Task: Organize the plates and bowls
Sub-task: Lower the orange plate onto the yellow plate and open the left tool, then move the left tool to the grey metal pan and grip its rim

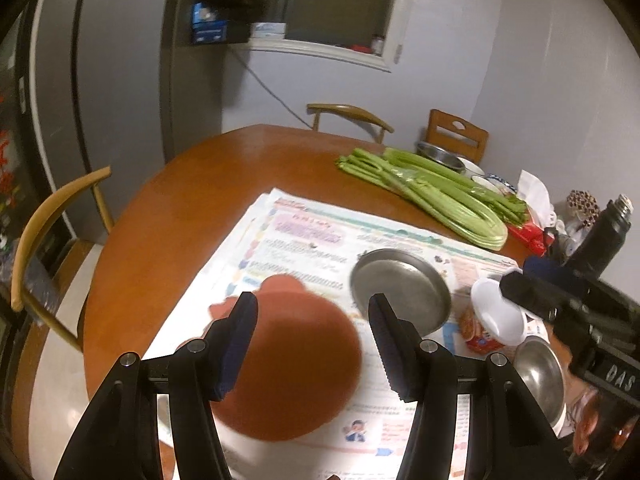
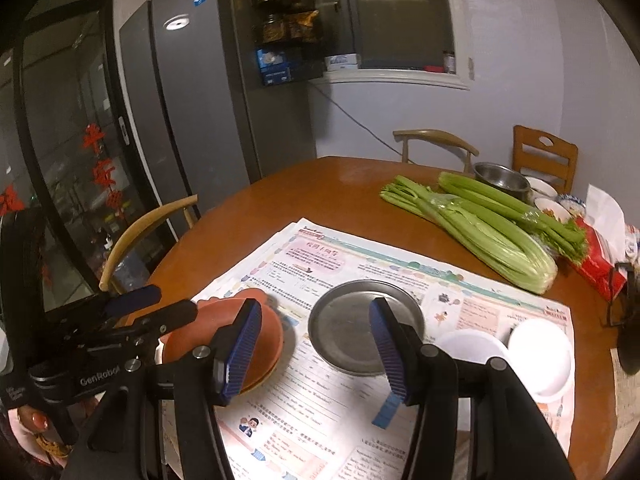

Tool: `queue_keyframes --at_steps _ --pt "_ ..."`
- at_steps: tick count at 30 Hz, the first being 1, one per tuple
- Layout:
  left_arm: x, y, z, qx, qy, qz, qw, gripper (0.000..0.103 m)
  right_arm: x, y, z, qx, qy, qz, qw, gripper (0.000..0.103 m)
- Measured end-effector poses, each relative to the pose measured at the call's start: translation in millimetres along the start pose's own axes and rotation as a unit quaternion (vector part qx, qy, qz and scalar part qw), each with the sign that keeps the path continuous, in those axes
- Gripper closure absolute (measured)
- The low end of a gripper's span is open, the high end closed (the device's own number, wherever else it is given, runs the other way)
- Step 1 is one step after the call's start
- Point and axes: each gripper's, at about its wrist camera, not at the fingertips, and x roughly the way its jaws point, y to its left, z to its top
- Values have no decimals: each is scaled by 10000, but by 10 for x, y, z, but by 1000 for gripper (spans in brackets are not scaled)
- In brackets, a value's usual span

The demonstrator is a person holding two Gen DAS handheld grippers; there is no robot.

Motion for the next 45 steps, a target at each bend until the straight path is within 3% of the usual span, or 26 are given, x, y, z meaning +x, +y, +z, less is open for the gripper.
queue_keyframes --at_steps 5,15,23,31,45 --pt "167 -170 137 142 199 -142 9996 44 -12 -153 -99 368 222 139 9990 47" --pt "626 -385 193 472 728 -282 9958 43 228 -291 -372 812 573 32 9950 47" --pt "1082 -424 212 524 1160 -409 9910 43 645 -494 -589 1591 1027 90 9819 47" --pt "1512 -468 216 602 1484 -486 9859 43 936 -646 -670 2151 1194 -159 9691 47" --pt "1863 -448 212 551 1756 -400 9821 43 1226 -585 -571 1920 1367 -1217 9642 47"
